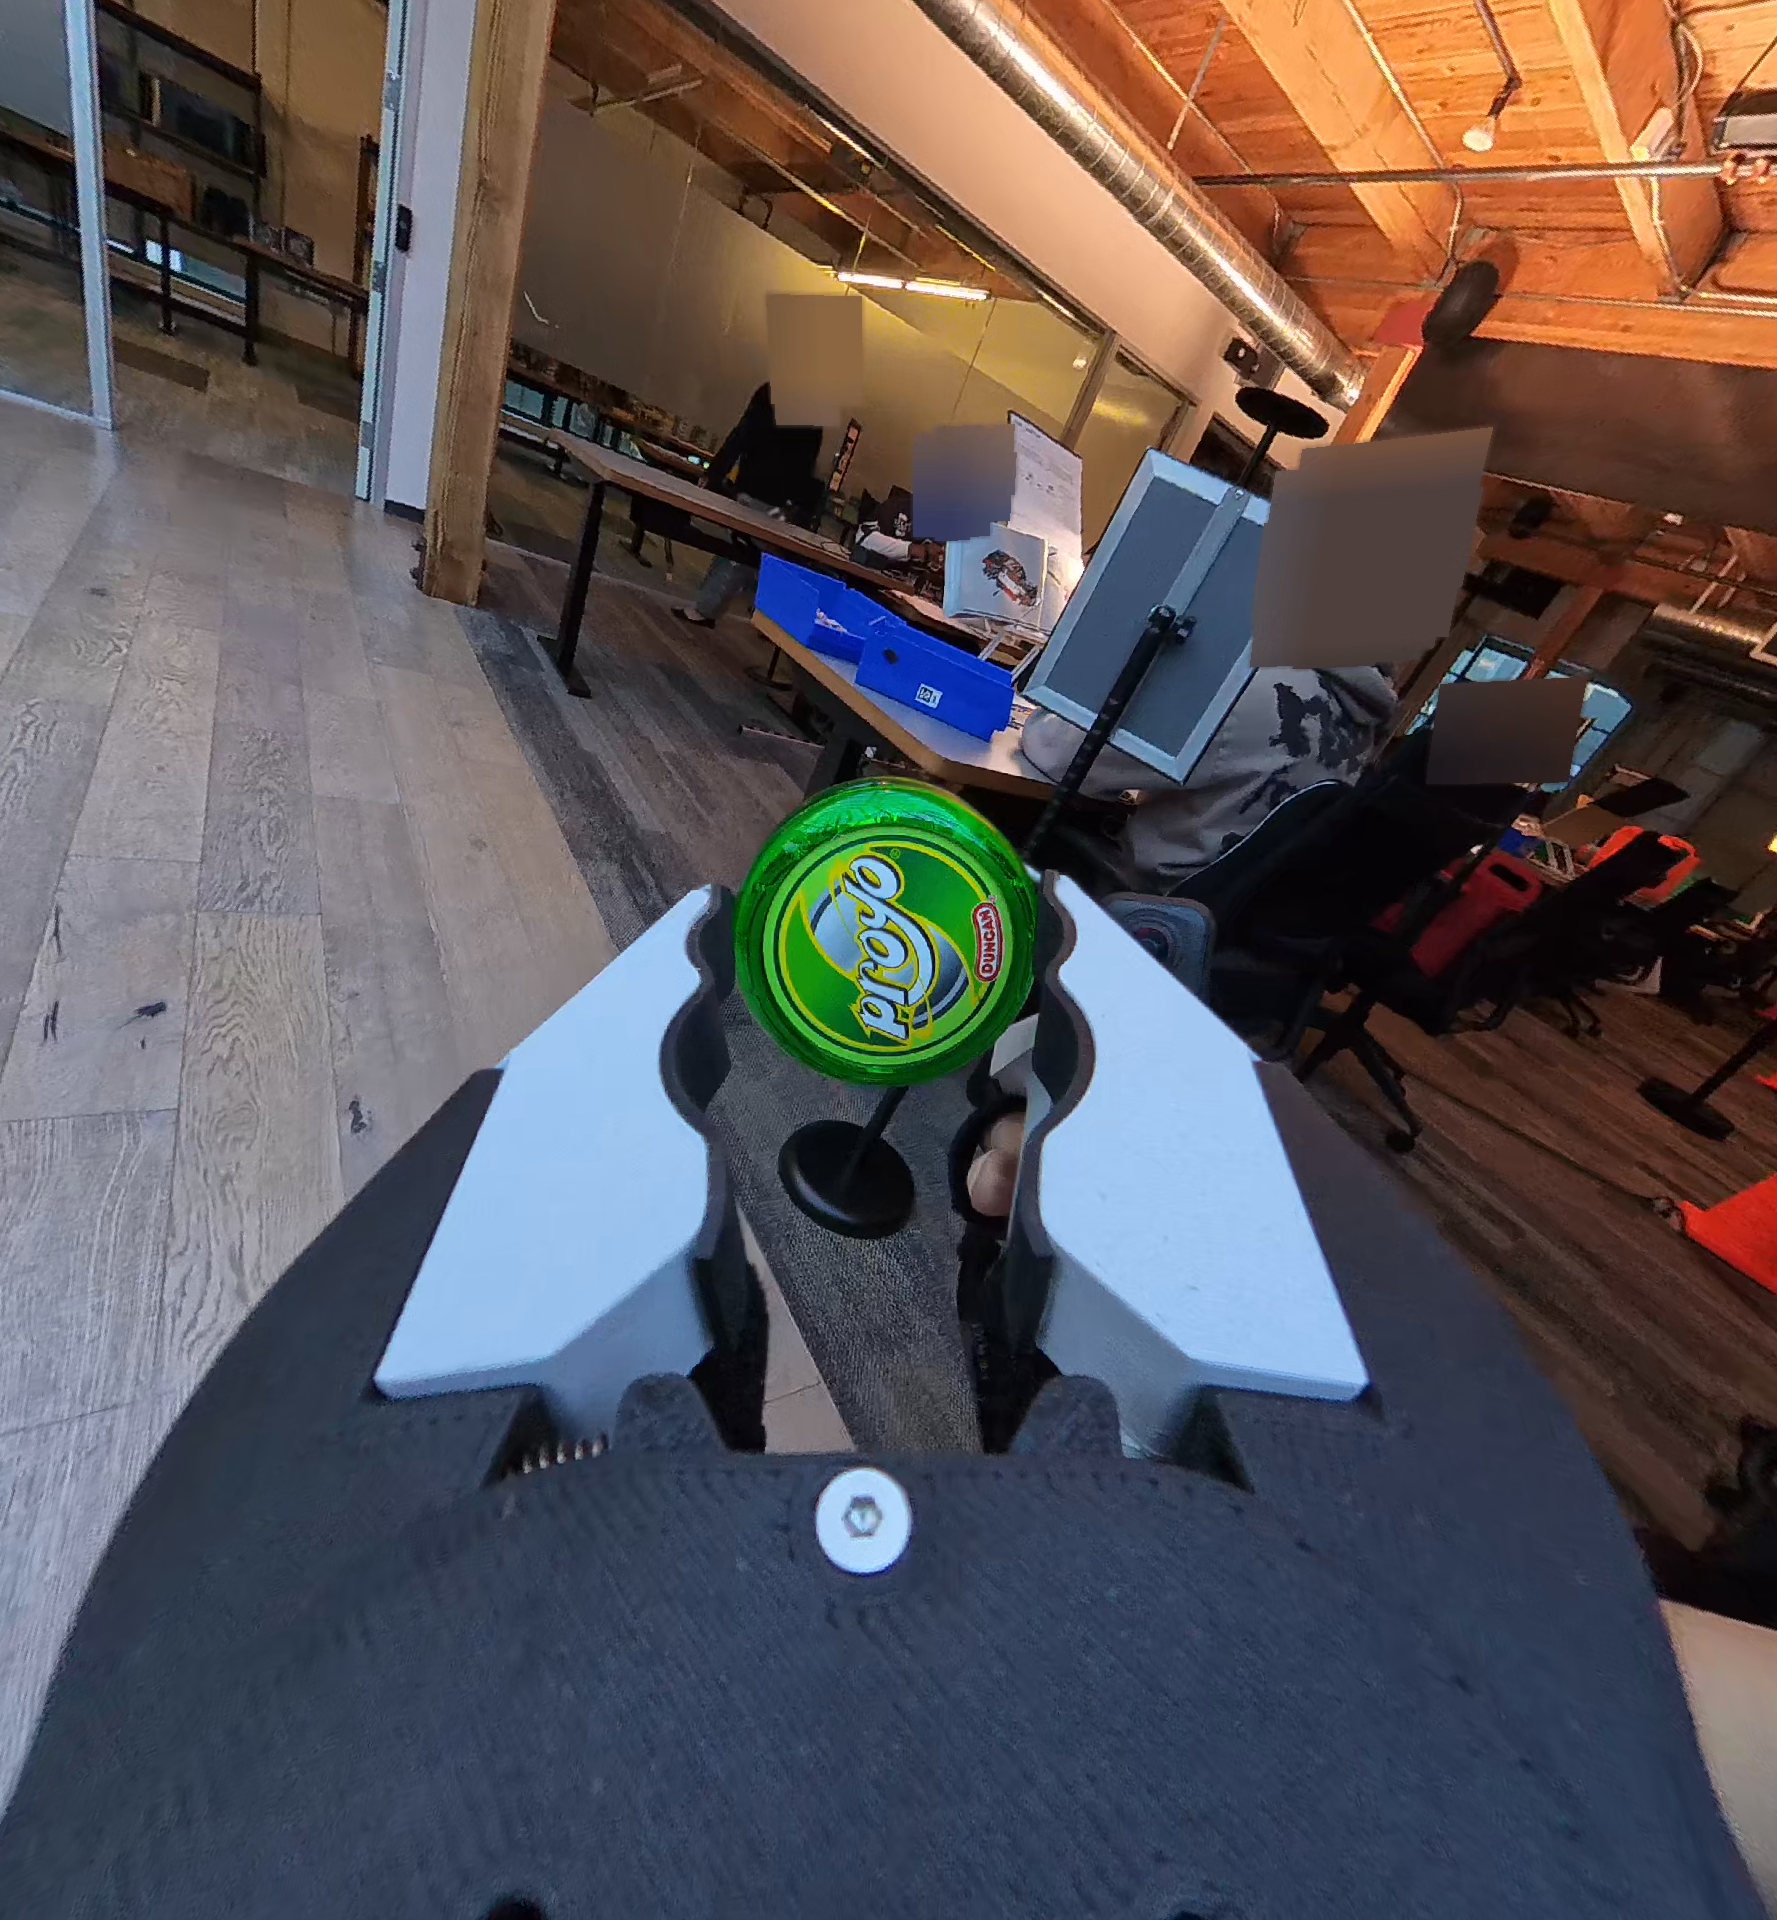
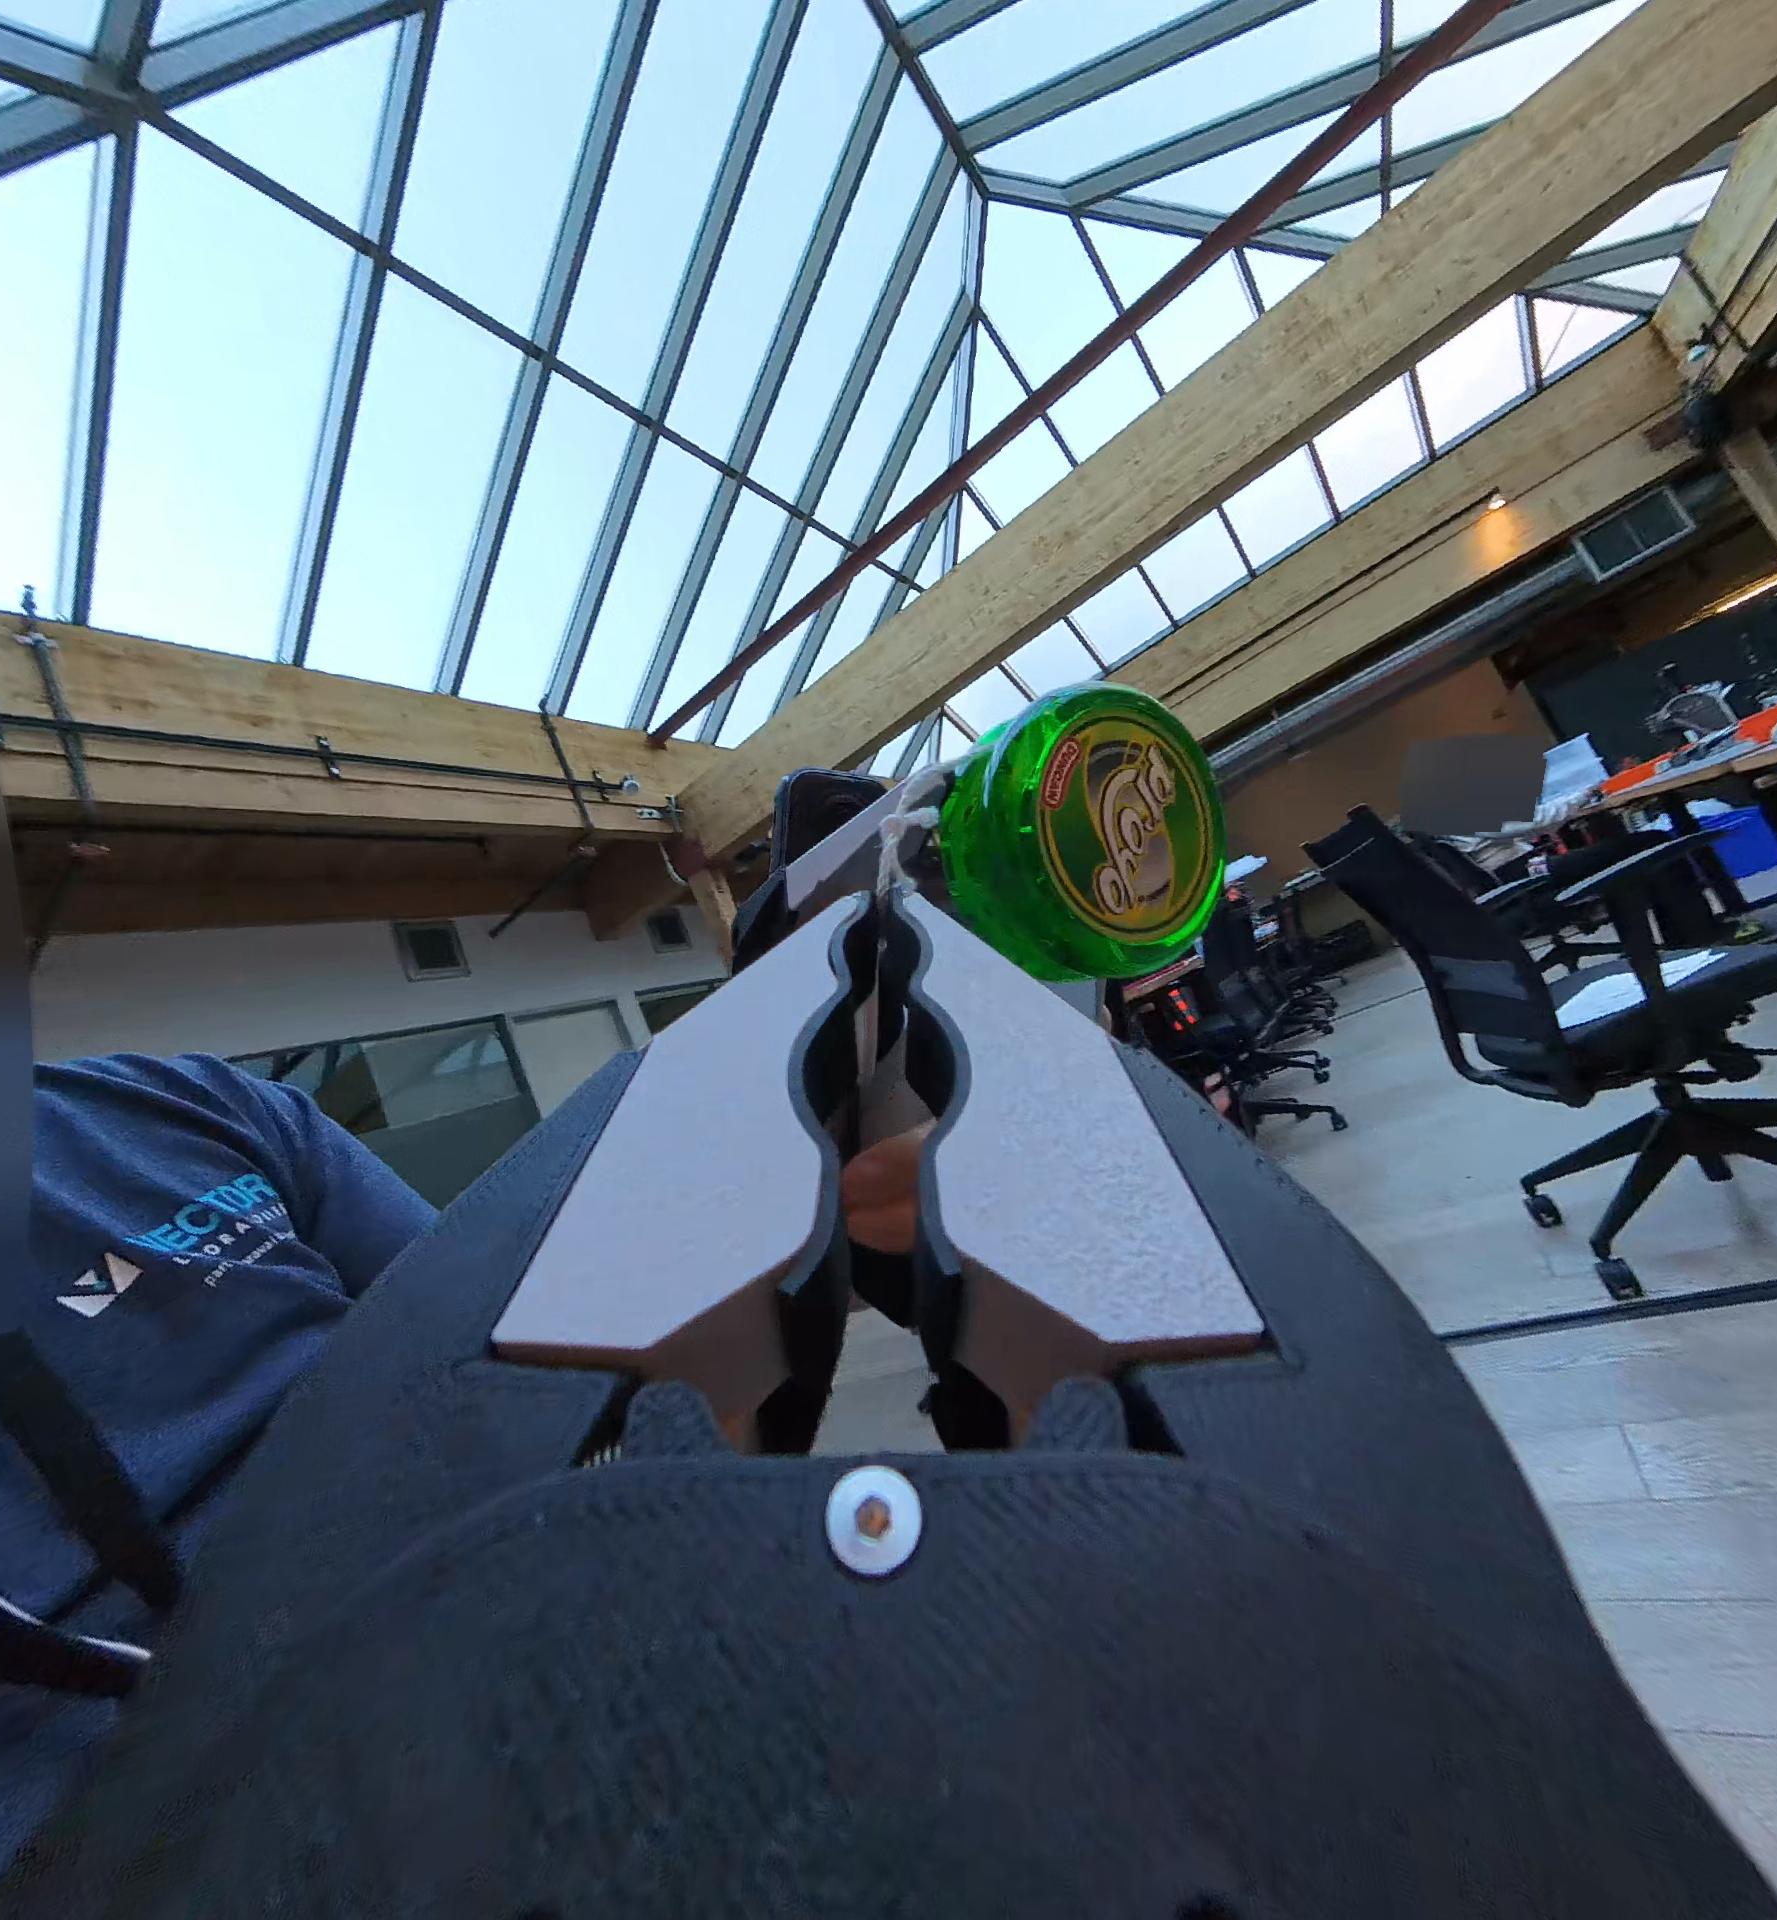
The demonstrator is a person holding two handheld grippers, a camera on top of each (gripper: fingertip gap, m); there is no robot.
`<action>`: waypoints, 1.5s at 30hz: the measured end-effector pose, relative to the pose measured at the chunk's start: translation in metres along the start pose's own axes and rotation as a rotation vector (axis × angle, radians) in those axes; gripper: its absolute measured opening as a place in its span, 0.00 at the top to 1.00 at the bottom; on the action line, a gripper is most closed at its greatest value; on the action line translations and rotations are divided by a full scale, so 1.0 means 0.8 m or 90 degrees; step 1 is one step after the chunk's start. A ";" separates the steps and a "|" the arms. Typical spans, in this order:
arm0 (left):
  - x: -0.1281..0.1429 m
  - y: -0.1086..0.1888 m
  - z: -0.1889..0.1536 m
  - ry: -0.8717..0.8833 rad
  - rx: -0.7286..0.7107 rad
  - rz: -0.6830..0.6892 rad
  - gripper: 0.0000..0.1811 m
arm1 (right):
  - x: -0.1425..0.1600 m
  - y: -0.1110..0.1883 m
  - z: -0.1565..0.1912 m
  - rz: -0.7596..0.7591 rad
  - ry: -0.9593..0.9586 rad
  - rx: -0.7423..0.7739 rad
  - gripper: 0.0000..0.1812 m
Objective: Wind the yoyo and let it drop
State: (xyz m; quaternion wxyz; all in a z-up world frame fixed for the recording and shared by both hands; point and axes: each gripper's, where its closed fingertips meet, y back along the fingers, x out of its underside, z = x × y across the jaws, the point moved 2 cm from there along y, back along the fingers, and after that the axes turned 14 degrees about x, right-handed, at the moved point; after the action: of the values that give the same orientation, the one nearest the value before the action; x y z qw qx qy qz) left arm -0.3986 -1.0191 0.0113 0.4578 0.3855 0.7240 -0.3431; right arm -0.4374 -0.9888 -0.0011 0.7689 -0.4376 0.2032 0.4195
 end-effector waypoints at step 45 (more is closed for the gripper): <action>0.019 0.000 0.000 -0.344 -0.172 0.090 0.69 | -0.014 0.007 -0.018 -0.071 -0.254 -0.047 0.96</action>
State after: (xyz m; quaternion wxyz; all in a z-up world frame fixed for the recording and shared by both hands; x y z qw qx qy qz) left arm -0.4030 -1.0152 -0.0023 0.7033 0.2657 0.5865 -0.3013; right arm -0.4474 -1.0050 -0.0039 0.7992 -0.3844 0.0070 0.4621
